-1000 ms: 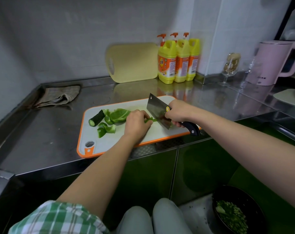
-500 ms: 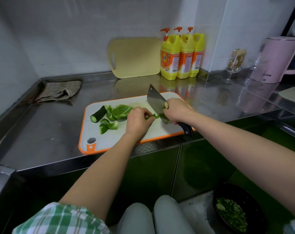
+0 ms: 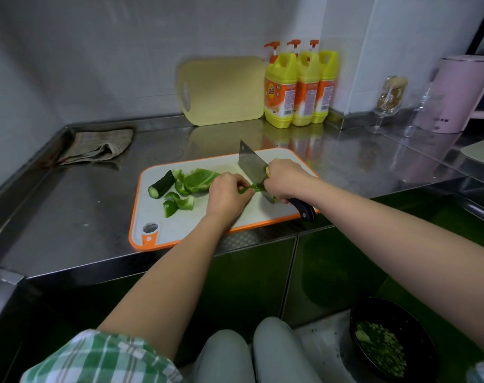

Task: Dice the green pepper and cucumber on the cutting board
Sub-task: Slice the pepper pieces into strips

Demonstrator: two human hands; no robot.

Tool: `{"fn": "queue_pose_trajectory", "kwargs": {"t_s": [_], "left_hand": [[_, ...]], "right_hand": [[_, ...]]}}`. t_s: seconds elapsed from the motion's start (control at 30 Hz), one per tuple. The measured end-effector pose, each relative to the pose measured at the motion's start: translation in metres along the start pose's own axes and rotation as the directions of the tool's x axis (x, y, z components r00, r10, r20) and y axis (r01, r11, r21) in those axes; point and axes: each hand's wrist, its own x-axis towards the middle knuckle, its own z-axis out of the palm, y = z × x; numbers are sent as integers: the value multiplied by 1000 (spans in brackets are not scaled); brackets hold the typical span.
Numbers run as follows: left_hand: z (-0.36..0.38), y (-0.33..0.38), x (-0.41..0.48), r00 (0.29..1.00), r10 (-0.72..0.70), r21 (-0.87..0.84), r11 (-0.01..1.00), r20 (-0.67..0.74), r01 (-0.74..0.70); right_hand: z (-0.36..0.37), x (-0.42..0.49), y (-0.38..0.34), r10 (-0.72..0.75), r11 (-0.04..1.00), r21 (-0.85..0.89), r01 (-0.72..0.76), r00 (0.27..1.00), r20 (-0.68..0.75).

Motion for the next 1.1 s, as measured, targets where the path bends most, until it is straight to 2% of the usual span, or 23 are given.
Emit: {"fn": "queue_pose_trajectory", "kwargs": {"t_s": [0.17, 0.23, 0.4, 0.7, 0.8, 0.97, 1.03, 1.1], "left_hand": [[0, -1, 0, 1000, 6, 9, 1000, 6, -6], [0, -1, 0, 1000, 3, 9, 1000, 7, -3], [0, -1, 1, 1000, -2, 3, 1000, 9, 2], [0, -1, 0, 1000, -1, -4, 1000, 8, 1], [0, -1, 0, 1000, 7, 0, 1000, 5, -7], [0, -2, 0, 1000, 0, -14, 1000, 12, 0], [0, -3, 0, 1000, -6, -12, 1000, 13, 6], [1, -3, 0, 1000, -7, -3, 1000, 14, 7]], "right_hand": [[1, 4, 9, -15, 992, 120, 26, 996, -92], [-6, 2, 11, -20, 990, 134, 30, 997, -80], [-16, -9, 2, -44, 999, 12, 44, 997, 67], [-10, -6, -2, -17, 998, -58, 22, 997, 78], [-4, -2, -2, -10, 999, -52, 12, 1000, 27], [4, 2, 10, -24, 994, 100, 35, 994, -103], [0, 0, 10, -39, 994, 98, 49, 994, -101], [-6, -2, 7, -47, 997, 62, 49, 998, -43]]}}
